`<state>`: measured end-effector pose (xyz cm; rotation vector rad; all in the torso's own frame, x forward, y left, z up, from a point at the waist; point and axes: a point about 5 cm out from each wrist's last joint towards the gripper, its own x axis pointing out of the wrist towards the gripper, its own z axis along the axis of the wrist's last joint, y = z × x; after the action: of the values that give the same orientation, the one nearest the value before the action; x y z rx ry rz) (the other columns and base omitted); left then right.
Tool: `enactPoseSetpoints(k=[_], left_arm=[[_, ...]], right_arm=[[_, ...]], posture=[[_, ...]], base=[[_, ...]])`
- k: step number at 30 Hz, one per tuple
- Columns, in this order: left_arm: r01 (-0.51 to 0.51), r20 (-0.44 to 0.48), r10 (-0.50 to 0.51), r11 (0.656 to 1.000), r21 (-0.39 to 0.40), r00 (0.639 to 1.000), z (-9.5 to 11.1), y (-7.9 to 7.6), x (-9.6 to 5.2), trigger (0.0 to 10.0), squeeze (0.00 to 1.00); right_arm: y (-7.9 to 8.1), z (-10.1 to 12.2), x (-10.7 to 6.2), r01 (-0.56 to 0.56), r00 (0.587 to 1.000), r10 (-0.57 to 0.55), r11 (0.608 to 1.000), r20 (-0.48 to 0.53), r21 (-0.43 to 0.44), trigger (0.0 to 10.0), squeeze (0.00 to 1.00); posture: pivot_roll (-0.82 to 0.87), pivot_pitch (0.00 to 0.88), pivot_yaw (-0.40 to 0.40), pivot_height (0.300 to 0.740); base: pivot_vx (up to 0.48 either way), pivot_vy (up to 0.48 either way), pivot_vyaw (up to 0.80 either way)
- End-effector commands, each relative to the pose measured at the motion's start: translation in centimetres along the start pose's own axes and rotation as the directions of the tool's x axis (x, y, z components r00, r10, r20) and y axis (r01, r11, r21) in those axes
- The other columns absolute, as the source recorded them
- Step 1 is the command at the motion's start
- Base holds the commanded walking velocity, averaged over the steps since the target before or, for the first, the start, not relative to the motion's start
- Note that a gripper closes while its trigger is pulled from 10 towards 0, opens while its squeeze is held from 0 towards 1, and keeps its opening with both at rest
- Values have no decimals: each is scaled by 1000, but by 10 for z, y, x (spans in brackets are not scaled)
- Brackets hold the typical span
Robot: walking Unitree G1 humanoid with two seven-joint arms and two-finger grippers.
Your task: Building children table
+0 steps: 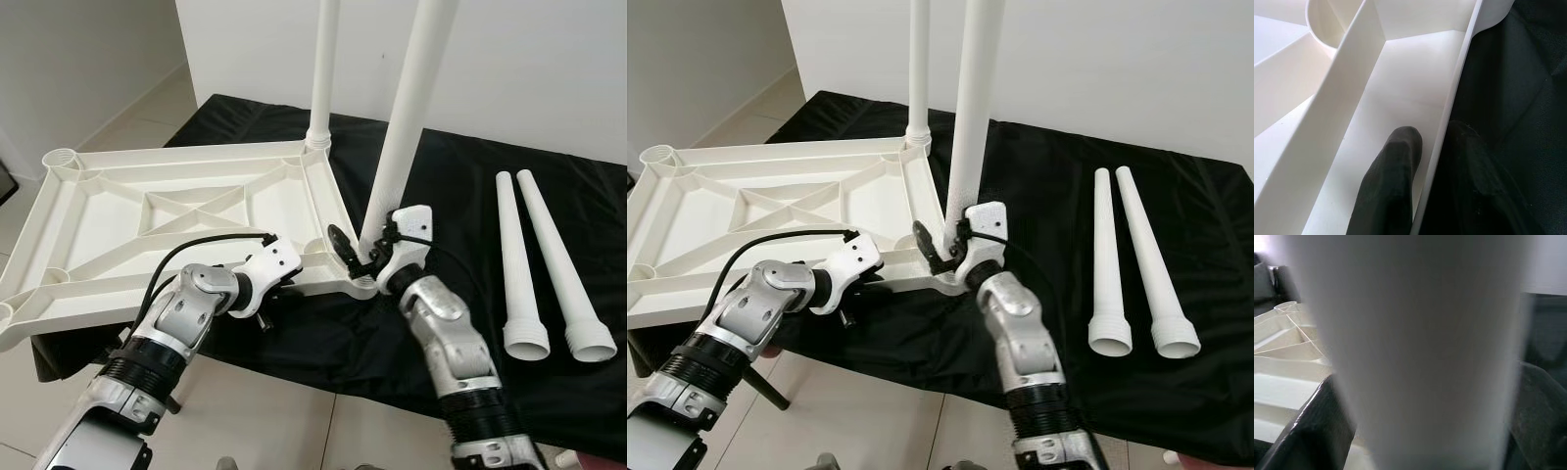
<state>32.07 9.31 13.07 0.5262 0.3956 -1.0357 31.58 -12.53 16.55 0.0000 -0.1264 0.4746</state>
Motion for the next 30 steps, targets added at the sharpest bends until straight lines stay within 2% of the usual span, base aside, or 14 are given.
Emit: enactPoseSetpoints(k=[1,3,4,6,9,11,13,17,28,29,30], left_arm=[[-12,-10,13,1000,14,1000,0,-2,3,10000,0],[-14,-11,14,1000,15,1000,0,-2,3,10000,0],[-16,-11,16,1000,16,1000,0,-1,3,10000,0],[-19,-12,19,1000,17,1000,0,-1,2,10000,0],[-20,-11,20,1000,17,1000,0,0,2,10000,0],[-19,-10,20,1000,18,1000,1,0,2,10000,0],[-19,-11,20,1000,19,1000,1,0,2,10000,0],[-19,-10,19,1000,22,1000,1,1,2,10000,0],[-16,-14,17,1000,22,1000,1,1,1,10000,0],[-17,-15,18,1000,22,1000,1,1,1,10000,0],[-18,-15,18,1000,22,1000,1,1,1,10000,0]], right_arm=[[-1,-1,1,-38,999,38,999,2,2,10000,1000],[-6,0,2,-66,998,66,998,-3,-6,10000,1000],[-12,1,2,-105,994,105,994,-11,-14,10000,0],[-19,1,2,-178,984,177,984,-23,-28,10000,0],[-22,0,2,-216,976,215,976,-32,-29,10000,0],[-27,-1,1,-311,949,310,950,-56,-15,10000,0],[-29,-2,1,-342,938,341,940,-65,-6,10000,0],[-34,-4,-1,-463,881,464,886,-89,29,10000,0],[-50,-4,6,-507,856,504,862,-117,4,10000,0],[-52,-3,7,-508,855,506,861,-114,5,8118,0],[-53,-2,7,-511,854,508,860,-111,8,8118,0]], posture=[[-38,7,-11,740],[-38,4,-12,740],[-36,1,-12,740],[-35,0,-11,740],[-37,0,-10,740],[-37,0,-7,740],[-37,0,-6,740],[-37,0,-4,740],[-33,0,1,740],[-34,2,2,740],[-34,2,2,740]], base=[[0,0,0],[0,0,0],[0,0,0],[0,0,0],[0,0,0],[0,0,0],[0,0,0],[0,0,0],[0,0,0],[0,0,0],[0,0,0]])
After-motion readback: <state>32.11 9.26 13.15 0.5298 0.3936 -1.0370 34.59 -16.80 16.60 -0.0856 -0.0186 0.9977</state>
